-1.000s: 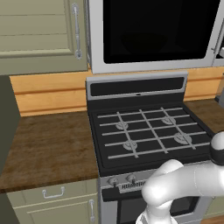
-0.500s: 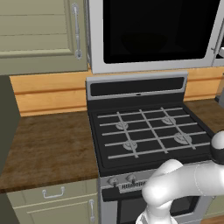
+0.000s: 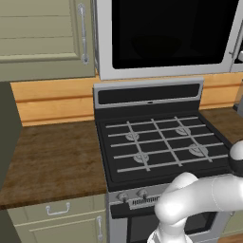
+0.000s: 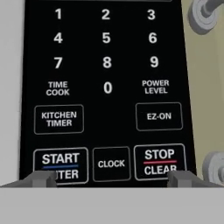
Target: Open the microwave, place the bowl with waffle inside the microwave, then close the microwave door and turn it on.
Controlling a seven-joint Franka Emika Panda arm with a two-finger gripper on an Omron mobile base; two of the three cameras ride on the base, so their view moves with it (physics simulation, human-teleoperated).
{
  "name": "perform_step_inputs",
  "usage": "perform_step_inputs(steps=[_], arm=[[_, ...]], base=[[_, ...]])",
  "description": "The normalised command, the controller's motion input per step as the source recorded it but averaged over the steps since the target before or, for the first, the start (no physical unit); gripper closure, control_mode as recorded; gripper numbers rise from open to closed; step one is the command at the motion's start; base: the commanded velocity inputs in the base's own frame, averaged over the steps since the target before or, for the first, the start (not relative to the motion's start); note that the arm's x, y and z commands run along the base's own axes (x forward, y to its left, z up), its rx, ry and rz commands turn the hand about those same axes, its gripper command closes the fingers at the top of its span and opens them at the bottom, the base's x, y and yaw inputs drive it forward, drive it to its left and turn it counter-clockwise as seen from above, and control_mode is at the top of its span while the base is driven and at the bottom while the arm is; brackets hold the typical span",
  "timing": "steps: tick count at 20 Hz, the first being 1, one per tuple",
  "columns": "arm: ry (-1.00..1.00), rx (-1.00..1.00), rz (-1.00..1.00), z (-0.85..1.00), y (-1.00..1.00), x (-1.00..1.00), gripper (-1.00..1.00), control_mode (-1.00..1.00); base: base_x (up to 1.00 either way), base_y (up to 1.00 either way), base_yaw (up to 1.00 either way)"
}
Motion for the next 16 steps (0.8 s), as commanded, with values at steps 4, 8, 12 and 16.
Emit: perform_step_inputs(steps=[4,8,12,16], arm=[[0.0,0.0,0.0,0.0,-0.22,0.05,-1.0,-1.0],[0.0,0.0,0.0,0.0,-0.13,0.0,-1.0,-1.0],[0.0,0.0,0.0,0.0,-0.02,0.04,-1.0,-1.0],[0.0,0.0,0.0,0.0,-0.02,0.09,-1.0,-1.0]], base=[[0.0,0.0,0.0],[0.0,0.0,0.0],[0.0,0.0,0.0],[0.0,0.0,0.0]])
